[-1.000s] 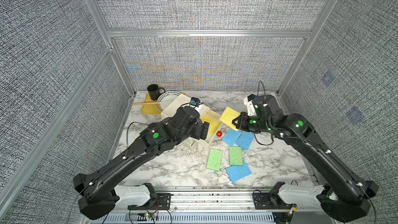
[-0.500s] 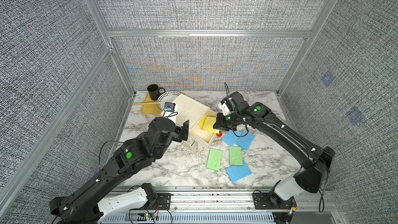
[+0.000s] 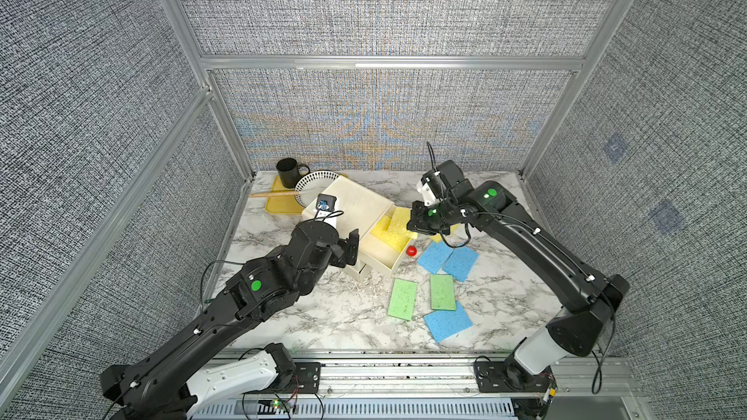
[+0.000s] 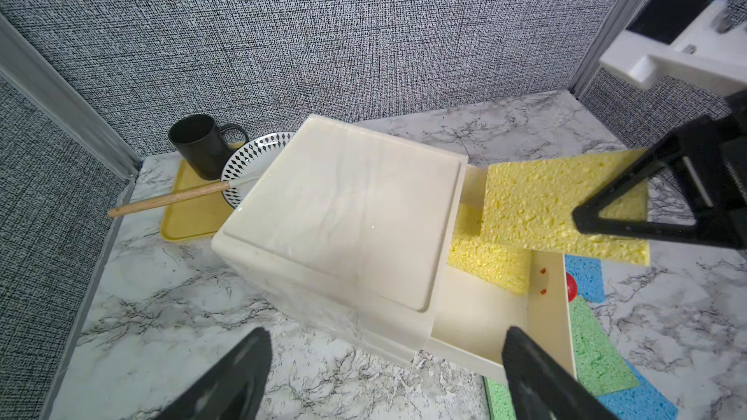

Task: Please put the sticky notes in the drawer by color
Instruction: Place the sponge in the drawer.

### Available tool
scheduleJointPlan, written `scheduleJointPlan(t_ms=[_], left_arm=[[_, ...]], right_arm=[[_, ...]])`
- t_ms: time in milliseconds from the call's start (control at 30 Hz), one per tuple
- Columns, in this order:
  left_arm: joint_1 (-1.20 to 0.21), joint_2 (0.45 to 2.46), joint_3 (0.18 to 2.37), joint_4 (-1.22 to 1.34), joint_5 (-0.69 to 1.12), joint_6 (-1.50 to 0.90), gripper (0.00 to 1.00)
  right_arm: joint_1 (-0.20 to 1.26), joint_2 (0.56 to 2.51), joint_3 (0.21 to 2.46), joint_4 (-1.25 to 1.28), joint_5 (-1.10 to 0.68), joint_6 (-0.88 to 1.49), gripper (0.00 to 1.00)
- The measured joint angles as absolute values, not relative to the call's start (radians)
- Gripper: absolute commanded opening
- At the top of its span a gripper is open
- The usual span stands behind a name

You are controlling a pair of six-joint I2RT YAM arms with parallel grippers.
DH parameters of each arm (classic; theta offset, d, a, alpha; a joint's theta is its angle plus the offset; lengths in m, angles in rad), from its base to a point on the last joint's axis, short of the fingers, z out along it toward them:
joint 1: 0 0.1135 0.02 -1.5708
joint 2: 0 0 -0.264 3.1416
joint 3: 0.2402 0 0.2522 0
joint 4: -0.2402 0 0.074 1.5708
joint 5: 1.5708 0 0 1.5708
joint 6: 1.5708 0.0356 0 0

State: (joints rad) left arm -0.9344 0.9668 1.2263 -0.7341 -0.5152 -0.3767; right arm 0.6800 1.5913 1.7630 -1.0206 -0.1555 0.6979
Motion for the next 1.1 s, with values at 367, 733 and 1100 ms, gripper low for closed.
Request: scheduleJointPlan(t_ms=[367, 733, 1100], left_arm=[[-0.918, 0.973, 1.226, -0.756, -0.492, -0.409, 0.93], [-0.9, 0.971, 1.221, -0.762, -0.471, -0.423, 0.95], [-0.892, 0.981, 1.226, -0.786, -0.453, -0.426, 0.96]], right_arm=[[0.735, 1.67, 1.779, -1.077, -0.163, 0.668, 0.0], [0.725, 1.65, 1.842, -1.137, -0.062, 0.676, 0.0], [0.737, 1.564, 1.647, -0.947, -0.287, 0.695, 0.0]])
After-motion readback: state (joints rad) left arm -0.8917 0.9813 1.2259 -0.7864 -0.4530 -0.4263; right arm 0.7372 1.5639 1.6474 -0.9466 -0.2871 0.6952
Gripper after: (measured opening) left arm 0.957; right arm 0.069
